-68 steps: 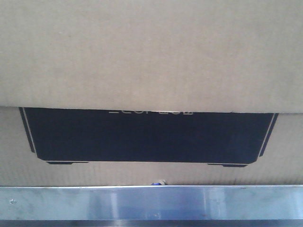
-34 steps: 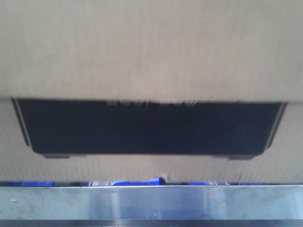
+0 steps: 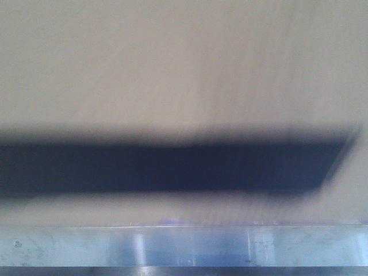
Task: Grab box from left shelf to table start
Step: 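Lift the box with both grippers and pull it off the shelf, then hold the box with both grippers while the base turns away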
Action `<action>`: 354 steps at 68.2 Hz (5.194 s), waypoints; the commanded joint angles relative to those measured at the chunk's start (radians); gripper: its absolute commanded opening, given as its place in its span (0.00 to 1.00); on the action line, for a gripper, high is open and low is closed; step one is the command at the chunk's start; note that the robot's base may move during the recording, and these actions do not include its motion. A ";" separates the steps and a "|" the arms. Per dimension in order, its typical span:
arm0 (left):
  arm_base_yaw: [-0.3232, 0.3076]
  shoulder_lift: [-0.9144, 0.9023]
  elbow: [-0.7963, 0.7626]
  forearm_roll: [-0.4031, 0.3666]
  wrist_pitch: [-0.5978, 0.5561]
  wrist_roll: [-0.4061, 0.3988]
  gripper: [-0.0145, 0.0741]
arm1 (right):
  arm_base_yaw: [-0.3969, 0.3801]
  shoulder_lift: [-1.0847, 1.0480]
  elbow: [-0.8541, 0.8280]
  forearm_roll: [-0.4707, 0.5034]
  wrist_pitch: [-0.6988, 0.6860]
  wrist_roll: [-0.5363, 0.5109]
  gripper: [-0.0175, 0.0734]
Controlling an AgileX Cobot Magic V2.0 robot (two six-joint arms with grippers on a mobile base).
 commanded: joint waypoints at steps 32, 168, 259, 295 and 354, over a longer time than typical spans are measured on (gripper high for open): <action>-0.008 -0.310 0.052 -0.083 -0.134 0.008 0.06 | -0.001 -0.368 0.089 0.147 -0.154 -0.014 0.26; -0.008 -0.431 -0.021 -0.189 -0.203 0.054 0.06 | -0.001 -0.574 0.087 0.213 -0.271 -0.014 0.26; -0.008 -0.431 -0.021 -0.189 -0.203 0.054 0.05 | -0.001 -0.574 0.087 0.213 -0.268 -0.014 0.26; -0.008 -0.431 -0.021 -0.189 -0.203 0.054 0.05 | -0.001 -0.574 0.087 0.213 -0.265 -0.014 0.26; -0.008 -0.431 -0.021 -0.189 -0.203 0.054 0.05 | -0.001 -0.574 0.087 0.213 -0.264 -0.014 0.26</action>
